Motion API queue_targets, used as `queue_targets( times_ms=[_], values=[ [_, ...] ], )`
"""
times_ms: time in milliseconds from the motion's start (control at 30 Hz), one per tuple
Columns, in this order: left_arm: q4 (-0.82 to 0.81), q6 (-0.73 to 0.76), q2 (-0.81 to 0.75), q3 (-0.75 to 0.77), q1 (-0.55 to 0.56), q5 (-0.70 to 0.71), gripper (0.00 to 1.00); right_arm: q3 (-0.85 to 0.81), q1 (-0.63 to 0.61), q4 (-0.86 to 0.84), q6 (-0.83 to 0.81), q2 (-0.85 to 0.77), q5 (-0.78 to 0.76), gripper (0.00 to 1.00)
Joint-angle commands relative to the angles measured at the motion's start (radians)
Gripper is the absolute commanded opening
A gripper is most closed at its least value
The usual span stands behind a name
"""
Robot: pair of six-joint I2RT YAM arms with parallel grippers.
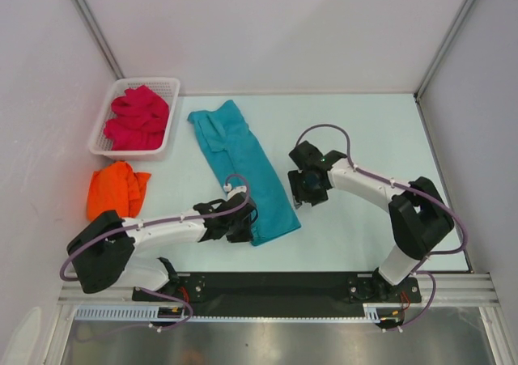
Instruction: Fold and stack the t-shirts
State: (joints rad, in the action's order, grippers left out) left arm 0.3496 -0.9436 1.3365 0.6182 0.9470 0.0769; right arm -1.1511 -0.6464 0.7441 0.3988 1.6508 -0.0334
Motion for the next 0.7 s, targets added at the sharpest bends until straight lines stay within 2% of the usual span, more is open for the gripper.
queue_targets(
  times_ms=[0, 500, 667],
  values=[
    [0.06, -0.023, -0.046, 0.0, 0.007, 0.063, 0.0, 0.016, -0.07, -0.071, 0.078, 0.03, 0.024, 0.57],
    [0.1, -0.021, -0.071, 0.005, 0.007, 0.107, 0.0, 0.083, -0.148, -0.132, 0.133, 0.072, 0.047, 0.55],
    [0.107, -0.02, -0.077, 0.002, 0.006, 0.11, 0.0, 0.113, -0.165, -0.157, 0.149, 0.076, 0.053, 0.43]
  ],
)
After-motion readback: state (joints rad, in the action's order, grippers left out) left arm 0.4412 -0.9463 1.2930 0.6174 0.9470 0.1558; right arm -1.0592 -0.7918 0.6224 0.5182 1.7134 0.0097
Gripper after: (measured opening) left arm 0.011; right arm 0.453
